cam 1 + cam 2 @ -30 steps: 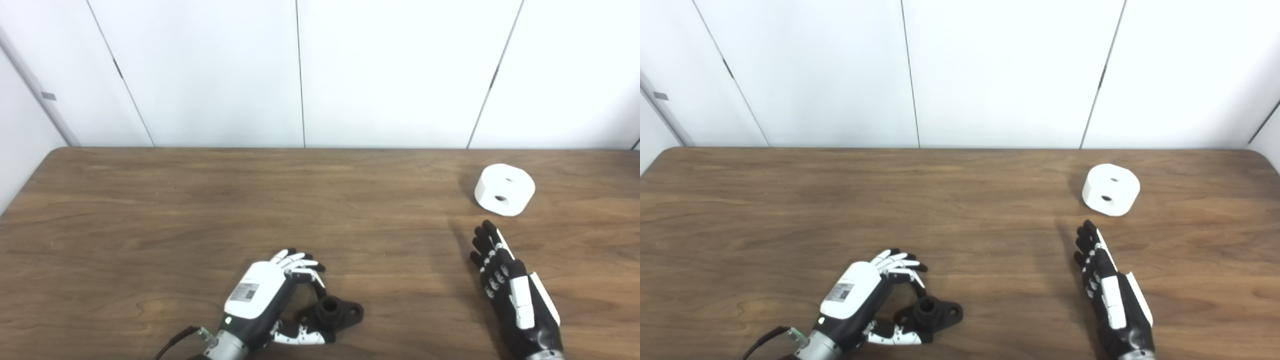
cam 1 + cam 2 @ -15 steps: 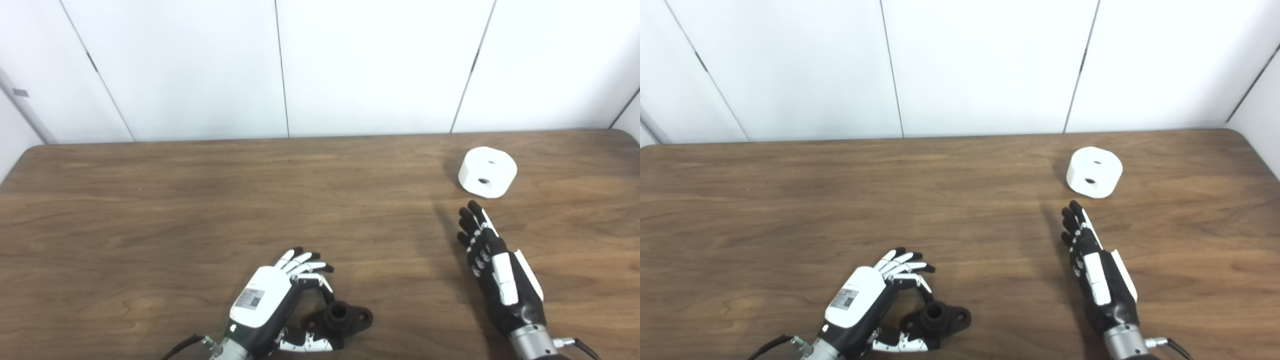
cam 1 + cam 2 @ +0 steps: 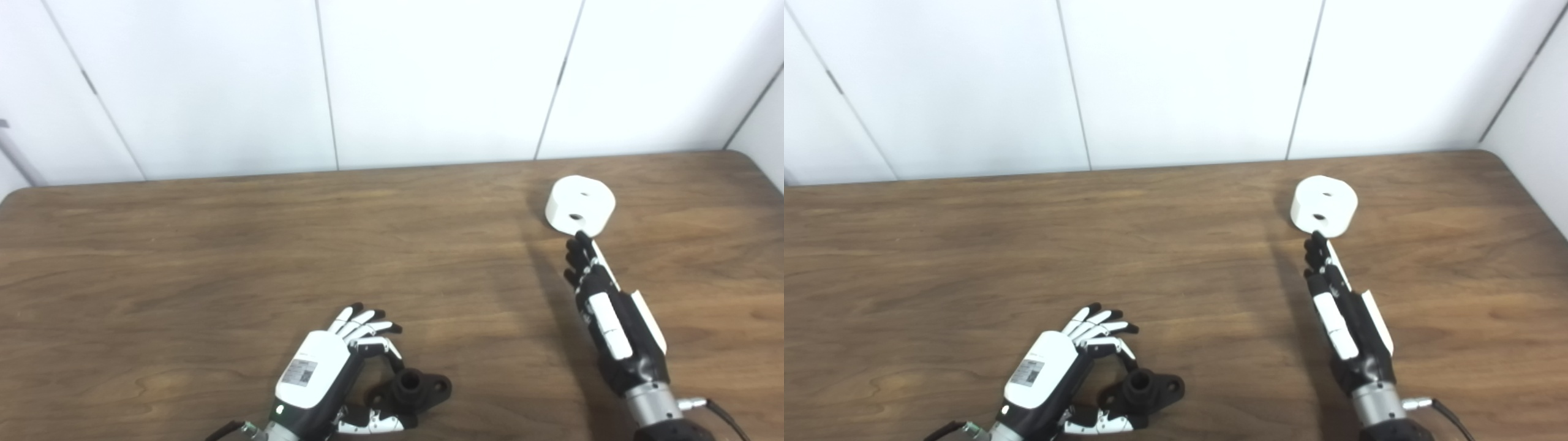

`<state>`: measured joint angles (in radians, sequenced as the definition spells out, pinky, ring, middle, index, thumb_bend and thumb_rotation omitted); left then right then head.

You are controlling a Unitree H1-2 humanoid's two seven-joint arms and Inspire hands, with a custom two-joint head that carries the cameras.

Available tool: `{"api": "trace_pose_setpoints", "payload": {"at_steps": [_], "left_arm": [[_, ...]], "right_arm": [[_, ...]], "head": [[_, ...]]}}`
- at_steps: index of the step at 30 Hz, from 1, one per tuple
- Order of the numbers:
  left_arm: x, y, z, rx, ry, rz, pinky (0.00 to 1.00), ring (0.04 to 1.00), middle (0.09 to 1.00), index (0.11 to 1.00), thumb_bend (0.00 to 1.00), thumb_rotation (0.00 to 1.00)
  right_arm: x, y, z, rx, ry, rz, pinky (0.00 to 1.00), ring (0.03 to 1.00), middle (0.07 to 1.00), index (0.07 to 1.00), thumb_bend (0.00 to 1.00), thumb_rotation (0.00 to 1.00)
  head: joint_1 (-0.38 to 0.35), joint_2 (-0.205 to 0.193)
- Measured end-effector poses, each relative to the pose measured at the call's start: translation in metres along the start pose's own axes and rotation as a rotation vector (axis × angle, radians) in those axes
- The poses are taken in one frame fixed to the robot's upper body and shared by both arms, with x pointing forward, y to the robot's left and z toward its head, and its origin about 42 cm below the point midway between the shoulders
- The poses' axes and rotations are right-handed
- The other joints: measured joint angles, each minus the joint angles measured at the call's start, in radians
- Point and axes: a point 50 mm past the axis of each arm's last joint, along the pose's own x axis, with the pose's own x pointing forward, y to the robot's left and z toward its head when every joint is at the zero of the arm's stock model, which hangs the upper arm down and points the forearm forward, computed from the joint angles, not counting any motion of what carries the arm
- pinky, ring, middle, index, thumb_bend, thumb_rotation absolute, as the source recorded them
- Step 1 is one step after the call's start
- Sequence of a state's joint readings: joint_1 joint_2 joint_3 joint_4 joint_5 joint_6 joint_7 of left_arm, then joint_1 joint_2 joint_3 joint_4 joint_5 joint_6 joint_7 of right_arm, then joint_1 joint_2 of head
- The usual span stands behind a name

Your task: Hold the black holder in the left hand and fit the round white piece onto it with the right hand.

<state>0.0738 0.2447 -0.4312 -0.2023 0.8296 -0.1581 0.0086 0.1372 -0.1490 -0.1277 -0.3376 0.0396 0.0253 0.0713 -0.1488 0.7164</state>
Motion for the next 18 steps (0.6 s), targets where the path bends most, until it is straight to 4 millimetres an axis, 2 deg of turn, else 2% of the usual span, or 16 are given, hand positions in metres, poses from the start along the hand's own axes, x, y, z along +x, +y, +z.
{"api": "trace_pose_setpoints", "payload": {"at_steps": [2, 7, 14, 18], "left_arm": [[0.001, -0.001, 0.0, -0.003, 0.003, 0.001, 0.96, 0.891, 0.796, 0.486, 0.52, 0.05], [0.002, -0.001, 0.0, -0.008, 0.01, 0.005, 0.96, 0.894, 0.798, 0.486, 0.52, 0.06], [0.002, -0.001, -0.001, -0.01, 0.013, 0.003, 0.95, 0.891, 0.793, 0.486, 0.52, 0.05], [0.001, 0.0, -0.002, -0.017, 0.018, 0.0, 0.94, 0.889, 0.794, 0.486, 0.52, 0.05]], "right_arm": [[0.01, -0.01, 0.01, -0.089, -0.027, -0.02, 0.92, 0.963, 0.966, 0.997, 0.62, 0.69], [0.031, -0.027, 0.032, -0.308, -0.042, -0.054, 0.99, 0.988, 0.965, 0.998, 0.68, 0.62], [0.054, -0.029, 0.048, -0.397, -0.045, -0.101, 0.98, 0.981, 0.961, 0.959, 0.76, 0.45], [0.072, -0.029, 0.062, -0.46, -0.096, -0.141, 0.99, 0.973, 0.95, 0.95, 0.76, 0.44]], "head": [[-0.009, 0.0], [-0.049, -0.011], [-0.09, -0.02], [-0.1, -0.026]]}}
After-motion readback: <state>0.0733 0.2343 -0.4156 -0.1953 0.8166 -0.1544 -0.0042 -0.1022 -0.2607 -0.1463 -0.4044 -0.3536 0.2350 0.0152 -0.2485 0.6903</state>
